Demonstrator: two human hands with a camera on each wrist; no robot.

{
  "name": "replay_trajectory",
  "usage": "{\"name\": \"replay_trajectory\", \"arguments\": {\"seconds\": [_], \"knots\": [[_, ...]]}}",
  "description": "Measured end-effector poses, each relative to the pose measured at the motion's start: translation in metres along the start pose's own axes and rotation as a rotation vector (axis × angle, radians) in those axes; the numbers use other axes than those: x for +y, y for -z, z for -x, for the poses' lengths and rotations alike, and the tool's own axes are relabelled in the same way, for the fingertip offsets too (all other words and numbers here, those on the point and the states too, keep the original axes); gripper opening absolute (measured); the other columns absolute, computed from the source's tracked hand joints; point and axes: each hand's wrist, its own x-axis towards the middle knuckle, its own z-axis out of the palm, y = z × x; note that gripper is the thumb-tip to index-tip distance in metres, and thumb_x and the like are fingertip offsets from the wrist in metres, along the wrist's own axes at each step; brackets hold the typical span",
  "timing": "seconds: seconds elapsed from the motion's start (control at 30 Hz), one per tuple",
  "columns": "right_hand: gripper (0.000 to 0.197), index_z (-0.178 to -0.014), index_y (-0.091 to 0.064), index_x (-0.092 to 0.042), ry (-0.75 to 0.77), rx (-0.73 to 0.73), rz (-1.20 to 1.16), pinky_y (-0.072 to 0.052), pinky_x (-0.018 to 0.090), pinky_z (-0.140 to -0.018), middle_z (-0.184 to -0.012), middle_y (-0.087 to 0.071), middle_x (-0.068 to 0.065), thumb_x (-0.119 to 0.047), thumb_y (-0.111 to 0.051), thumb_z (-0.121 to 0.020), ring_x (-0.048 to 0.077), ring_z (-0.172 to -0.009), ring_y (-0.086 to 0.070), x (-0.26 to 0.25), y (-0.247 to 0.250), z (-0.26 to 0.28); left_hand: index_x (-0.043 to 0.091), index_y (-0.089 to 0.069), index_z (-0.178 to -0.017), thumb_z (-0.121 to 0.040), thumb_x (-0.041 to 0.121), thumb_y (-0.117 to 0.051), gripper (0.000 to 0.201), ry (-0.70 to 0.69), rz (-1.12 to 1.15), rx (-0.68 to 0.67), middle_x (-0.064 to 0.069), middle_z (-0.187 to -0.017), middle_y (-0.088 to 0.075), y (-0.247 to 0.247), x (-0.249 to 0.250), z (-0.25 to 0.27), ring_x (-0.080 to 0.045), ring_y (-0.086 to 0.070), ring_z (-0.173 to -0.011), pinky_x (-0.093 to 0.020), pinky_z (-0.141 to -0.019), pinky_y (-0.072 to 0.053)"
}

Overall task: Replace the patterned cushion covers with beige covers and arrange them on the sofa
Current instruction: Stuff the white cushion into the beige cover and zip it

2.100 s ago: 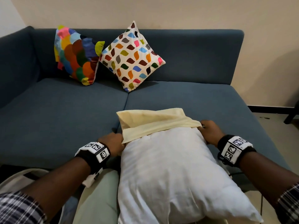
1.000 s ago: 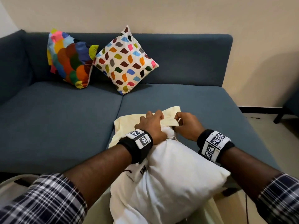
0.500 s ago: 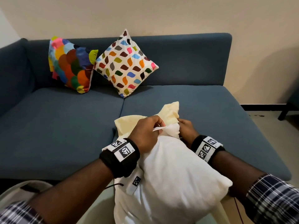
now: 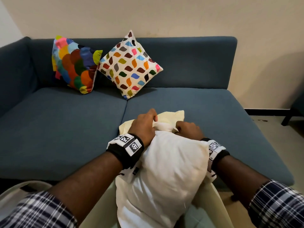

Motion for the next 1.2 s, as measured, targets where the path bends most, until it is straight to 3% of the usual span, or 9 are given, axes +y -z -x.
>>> {"name": "replay_trajectory", "arguments": {"seconds": [0.1, 0.23, 0.37, 0.53, 0.6, 0.7, 0.8, 0.93, 1.2], "knots": [[0.040, -0.066, -0.036, -0.017, 0.171, -0.016, -0.163, -0.026, 0.028, -0.053, -0.064, -0.041, 0.001, -0.025, -0.062, -0.095, 0.021, -0.067, -0.034, 0.003, 0.011, 0.009, 0.025, -0.049, -0.105, -0.083, 0.019, -0.064, 0.028, 0.042, -0.009, -0.013, 0.000, -0.096, -0.060, -0.002, 0.004, -0.004, -0.025, -0.056, -0.084, -0.032, -0.068, -0.041], [0.021, -0.073, -0.055, -0.003, 0.288, -0.036, -0.363, -0.037, 0.031, -0.060, -0.066, -0.053, 0.008, -0.022, -0.062, -0.073, 0.011, -0.067, -0.041, 0.013, 0.026, 0.023, 0.038, -0.045, -0.112, -0.069, 0.054, -0.073, 0.054, 0.220, -0.047, -0.162, 0.001, -0.123, -0.047, -0.012, 0.007, -0.011, -0.029, -0.050, -0.118, -0.050, -0.096, -0.046], [0.017, -0.076, -0.055, 0.013, 0.351, -0.258, -0.751, -0.040, 0.036, -0.061, -0.072, -0.055, 0.014, 0.006, -0.062, -0.062, 0.022, -0.070, -0.050, 0.020, 0.038, 0.029, 0.038, -0.042, -0.123, -0.063, 0.063, -0.071, 0.071, 0.334, 0.031, -0.232, -0.002, -0.131, -0.047, -0.034, 0.013, -0.006, -0.034, -0.046, -0.126, -0.055, -0.103, -0.040], [0.027, -0.060, -0.045, -0.012, 0.311, -0.285, -0.236, -0.034, 0.027, -0.056, -0.058, -0.043, -0.005, -0.025, -0.065, -0.073, 0.009, -0.055, -0.040, 0.034, 0.050, 0.036, 0.028, -0.049, -0.097, -0.060, 0.071, -0.067, 0.059, 0.185, 0.127, -0.192, 0.002, -0.100, -0.062, -0.048, 0.019, -0.002, -0.025, -0.060, -0.092, -0.039, -0.080, -0.052], [0.047, -0.058, -0.051, -0.014, 0.228, -0.189, 0.032, -0.032, 0.025, -0.053, -0.053, -0.044, -0.008, -0.050, -0.067, -0.083, 0.009, -0.052, -0.040, 0.042, 0.055, 0.035, 0.024, -0.046, -0.077, -0.060, 0.070, -0.067, 0.053, 0.098, 0.263, -0.229, 0.008, -0.073, -0.056, -0.045, 0.013, -0.004, -0.019, -0.051, -0.069, -0.033, -0.063, -0.043], [0.050, -0.066, -0.052, -0.014, 0.135, -0.101, 0.155, -0.032, 0.031, -0.055, -0.061, -0.049, -0.003, -0.059, -0.065, -0.086, 0.017, -0.060, -0.044, 0.035, 0.056, 0.038, 0.019, -0.037, -0.061, -0.076, 0.053, -0.060, 0.044, 0.007, 0.348, -0.264, 0.007, -0.057, -0.037, -0.047, 0.009, -0.002, -0.018, -0.038, -0.059, -0.032, -0.058, -0.032], [0.041, -0.093, -0.050, -0.022, 0.113, -0.050, 0.093, -0.041, 0.033, -0.069, -0.095, -0.057, -0.002, -0.057, -0.069, -0.081, 0.021, -0.086, -0.052, 0.014, 0.056, 0.046, 0.017, -0.038, -0.057, -0.078, 0.049, -0.062, 0.046, 0.010, 0.465, -0.292, 0.003, -0.055, -0.030, -0.048, 0.009, 0.002, -0.017, -0.031, -0.053, -0.030, -0.054, -0.027], [0.086, -0.132, -0.037, -0.030, 0.048, -0.041, -0.011, -0.048, 0.041, -0.095, -0.127, -0.049, 0.005, -0.078, -0.070, -0.068, 0.027, -0.114, -0.052, -0.006, 0.051, 0.051, 0.018, -0.038, -0.046, -0.074, 0.032, -0.064, 0.040, 0.036, 0.577, -0.347, 0.005, -0.050, -0.030, -0.042, 0.008, 0.005, -0.013, -0.028, -0.048, -0.024, -0.049, -0.024], [0.079, -0.138, -0.030, -0.040, 0.018, -0.233, -0.231, -0.048, 0.033, -0.089, -0.112, -0.059, 0.002, -0.045, -0.082, -0.078, 0.025, -0.105, -0.059, 0.005, 0.042, 0.049, -0.008, -0.046, -0.063, -0.087, 0.024, -0.071, 0.046, 0.019, 0.699, -0.451, -0.008, -0.059, -0.032, -0.029, -0.013, 0.021, -0.014, -0.029, -0.047, -0.022, -0.047, -0.027]]}}
